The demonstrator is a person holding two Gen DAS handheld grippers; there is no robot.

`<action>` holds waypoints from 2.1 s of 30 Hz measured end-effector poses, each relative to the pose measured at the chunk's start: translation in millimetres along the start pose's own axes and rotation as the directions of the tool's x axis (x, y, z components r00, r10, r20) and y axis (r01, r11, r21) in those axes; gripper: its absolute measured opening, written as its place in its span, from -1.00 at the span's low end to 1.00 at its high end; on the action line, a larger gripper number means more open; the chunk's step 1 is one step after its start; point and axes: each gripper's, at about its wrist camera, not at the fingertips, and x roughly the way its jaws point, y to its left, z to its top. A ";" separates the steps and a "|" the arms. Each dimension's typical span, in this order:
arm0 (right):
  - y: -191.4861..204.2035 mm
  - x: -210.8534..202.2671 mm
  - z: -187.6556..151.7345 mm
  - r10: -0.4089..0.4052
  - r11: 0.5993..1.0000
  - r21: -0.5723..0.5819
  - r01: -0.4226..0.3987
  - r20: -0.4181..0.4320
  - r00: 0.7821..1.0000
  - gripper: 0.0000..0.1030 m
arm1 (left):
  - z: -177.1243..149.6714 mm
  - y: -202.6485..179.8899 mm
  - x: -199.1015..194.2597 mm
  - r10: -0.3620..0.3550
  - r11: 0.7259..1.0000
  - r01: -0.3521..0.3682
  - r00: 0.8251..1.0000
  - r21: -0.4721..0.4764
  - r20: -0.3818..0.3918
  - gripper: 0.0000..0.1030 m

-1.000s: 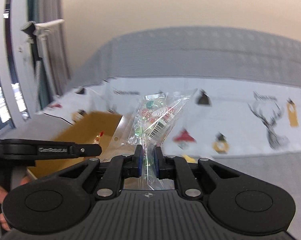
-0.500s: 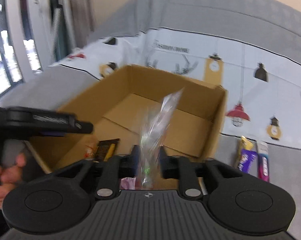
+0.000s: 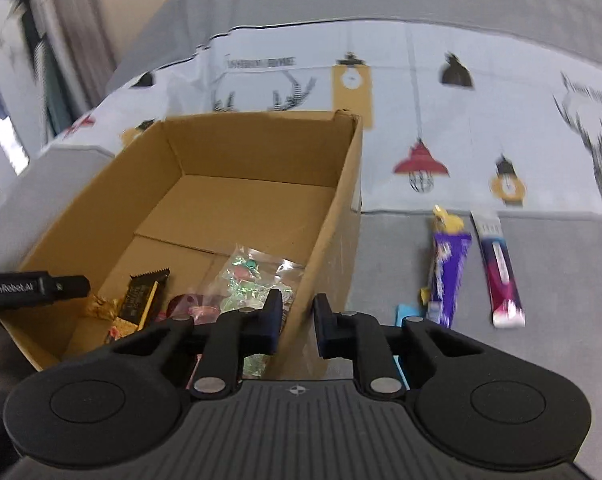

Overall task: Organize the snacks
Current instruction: 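Open both tools over the box and release the candy packet and bag, then grasp the blue ice-pop stick with the left tool while the right tool grasps the purple chocolate bar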

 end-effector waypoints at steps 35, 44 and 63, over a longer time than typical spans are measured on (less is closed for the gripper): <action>-233.0 -32.2 -56.9 0.051 0.920 0.377 -0.108 0.156 0.986 -0.22 | -85.3 -275.1 55.3 -0.172 0.902 0.243 0.960 0.357 -0.220 -0.25; -212.6 40.7 -43.3 0.192 0.903 0.386 -0.192 0.038 0.981 -0.22 | -95.9 -274.8 108.9 -0.081 0.909 0.169 0.969 0.381 -0.235 -0.22; -207.1 21.9 -58.4 0.032 0.984 0.180 -0.012 -0.108 0.994 -0.50 | -91.3 -272.6 109.2 -0.197 0.904 0.279 0.944 0.325 -0.264 -0.62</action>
